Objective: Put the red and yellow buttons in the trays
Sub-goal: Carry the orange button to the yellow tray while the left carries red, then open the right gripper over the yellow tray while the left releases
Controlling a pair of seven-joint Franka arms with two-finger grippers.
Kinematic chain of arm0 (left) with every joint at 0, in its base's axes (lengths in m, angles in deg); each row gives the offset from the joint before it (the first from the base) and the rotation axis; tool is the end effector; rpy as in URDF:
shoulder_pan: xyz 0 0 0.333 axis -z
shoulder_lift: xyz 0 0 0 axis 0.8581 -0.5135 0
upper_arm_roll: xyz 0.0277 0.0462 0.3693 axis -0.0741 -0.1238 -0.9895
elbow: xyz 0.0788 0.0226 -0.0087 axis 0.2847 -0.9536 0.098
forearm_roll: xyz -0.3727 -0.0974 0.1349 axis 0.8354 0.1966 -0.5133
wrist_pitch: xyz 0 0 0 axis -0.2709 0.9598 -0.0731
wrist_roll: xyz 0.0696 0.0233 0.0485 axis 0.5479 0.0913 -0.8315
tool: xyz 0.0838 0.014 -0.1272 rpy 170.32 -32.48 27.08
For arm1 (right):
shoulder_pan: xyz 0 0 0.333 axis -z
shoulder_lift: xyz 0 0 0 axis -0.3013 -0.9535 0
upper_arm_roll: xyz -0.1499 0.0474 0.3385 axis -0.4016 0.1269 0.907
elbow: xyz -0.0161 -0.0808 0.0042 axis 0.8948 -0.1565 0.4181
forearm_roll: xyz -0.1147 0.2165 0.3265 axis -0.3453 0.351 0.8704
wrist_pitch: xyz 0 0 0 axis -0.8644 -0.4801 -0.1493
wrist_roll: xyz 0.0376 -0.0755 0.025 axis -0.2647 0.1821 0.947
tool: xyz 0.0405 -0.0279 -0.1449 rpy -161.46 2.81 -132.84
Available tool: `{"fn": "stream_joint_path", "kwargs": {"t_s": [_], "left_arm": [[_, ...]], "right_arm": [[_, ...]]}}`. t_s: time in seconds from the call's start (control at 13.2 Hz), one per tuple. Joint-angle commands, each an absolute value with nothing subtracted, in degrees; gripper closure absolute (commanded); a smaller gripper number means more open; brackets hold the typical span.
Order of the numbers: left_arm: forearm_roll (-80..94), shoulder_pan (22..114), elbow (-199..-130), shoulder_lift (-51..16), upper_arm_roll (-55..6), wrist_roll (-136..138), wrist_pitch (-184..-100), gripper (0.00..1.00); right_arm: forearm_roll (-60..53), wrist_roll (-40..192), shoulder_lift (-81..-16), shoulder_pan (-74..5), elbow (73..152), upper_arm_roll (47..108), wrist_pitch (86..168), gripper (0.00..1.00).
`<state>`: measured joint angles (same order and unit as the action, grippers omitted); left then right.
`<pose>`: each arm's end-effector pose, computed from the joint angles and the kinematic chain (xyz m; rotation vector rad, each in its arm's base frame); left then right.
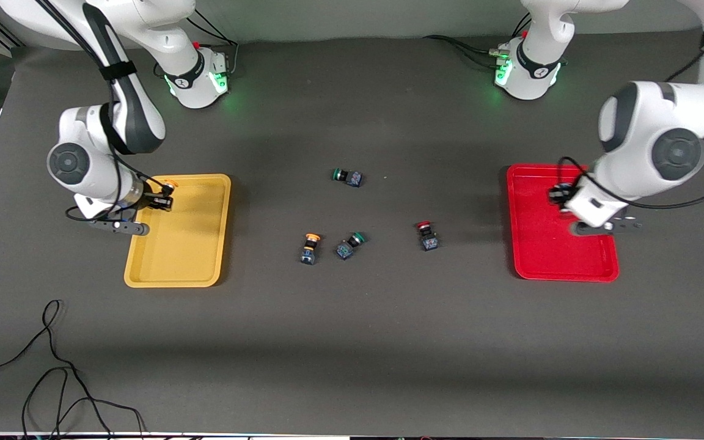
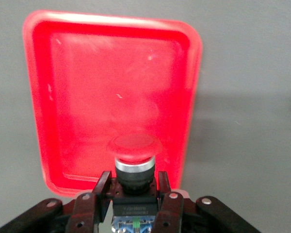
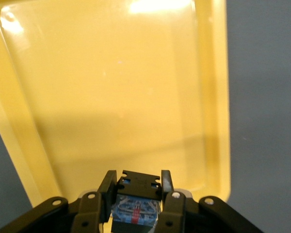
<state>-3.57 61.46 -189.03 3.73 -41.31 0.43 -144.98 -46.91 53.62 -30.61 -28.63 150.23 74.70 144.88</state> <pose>0.5378 -0.0330 0.3491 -3.0919 -0.0513 0.2405 0.4904 0.0168 0.2649 3.0060 -0.2626 -0.2149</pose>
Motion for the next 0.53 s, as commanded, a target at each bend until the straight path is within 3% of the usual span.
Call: {"fn": "stream_joint_path", "kwargs": {"t_s": [0.0, 0.08, 0.15, 0.3, 0.38, 0.45], "left_arm": [[-6.1, 60.1, -198.0, -1.5, -40.4, 2.0, -162.4, 0.97], [-6.2, 60.1, -198.9, -4.9, -40.4, 2.0, -167.4, 0.95], [-6.2, 60.1, -199.1, -7.1, -40.4, 1.8, -170.3, 0.95], [-6.2, 60.2, -199.2, -7.7, -40.4, 1.3, -170.4, 0.91], [-6.2, 60.1, -199.1, -7.8, -40.4, 1.3, -170.4, 0.66], [-6.2, 60.2, -198.8, -8.1, -40.4, 1.7, -170.4, 0.03]], "right_arm": [[-45.5, 55.8, -34.8, -29.0, 150.6, 74.7, 150.3, 0.86], [-45.4, 55.8, -35.3, -29.0, 150.6, 74.7, 150.6, 0.56], [-44.8, 55.8, -35.2, -29.0, 150.6, 74.7, 150.6, 0.06], [-44.6, 55.5, -34.7, -29.0, 150.5, 74.7, 150.0, 0.00], [-44.6, 55.0, -34.5, -29.1, 150.3, 74.9, 150.0, 0.00], [-44.4, 54.8, -34.0, -29.1, 149.9, 75.3, 149.8, 0.00]]}}
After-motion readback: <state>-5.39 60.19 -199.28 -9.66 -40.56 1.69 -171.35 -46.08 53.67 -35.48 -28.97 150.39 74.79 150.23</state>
